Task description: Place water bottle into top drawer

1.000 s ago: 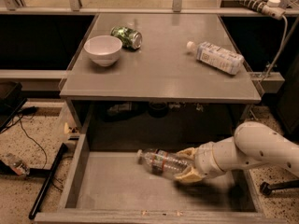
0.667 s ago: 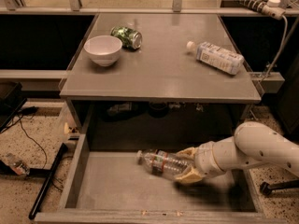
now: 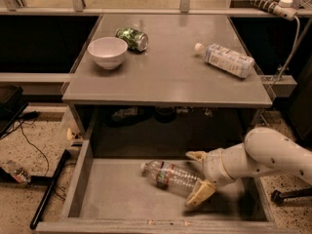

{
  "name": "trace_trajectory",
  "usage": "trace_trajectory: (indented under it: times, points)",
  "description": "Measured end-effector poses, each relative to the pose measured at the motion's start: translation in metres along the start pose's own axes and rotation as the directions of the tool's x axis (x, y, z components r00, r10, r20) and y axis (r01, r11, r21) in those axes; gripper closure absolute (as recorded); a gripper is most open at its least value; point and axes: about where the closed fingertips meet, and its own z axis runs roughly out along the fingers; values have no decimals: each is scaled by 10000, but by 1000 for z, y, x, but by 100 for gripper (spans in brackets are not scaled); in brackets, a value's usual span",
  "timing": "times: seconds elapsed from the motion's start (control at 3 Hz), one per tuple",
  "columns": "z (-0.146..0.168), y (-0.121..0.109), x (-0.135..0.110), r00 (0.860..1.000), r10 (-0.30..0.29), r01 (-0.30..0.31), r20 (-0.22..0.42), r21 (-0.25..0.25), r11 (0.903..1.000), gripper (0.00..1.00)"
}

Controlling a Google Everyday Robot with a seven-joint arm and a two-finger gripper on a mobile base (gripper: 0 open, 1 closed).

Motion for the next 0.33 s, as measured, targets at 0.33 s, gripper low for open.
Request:
trace_trajectory:
  times: [0.33]
  points:
    - [0,0,0,10000,0,0,0,0,10000,0]
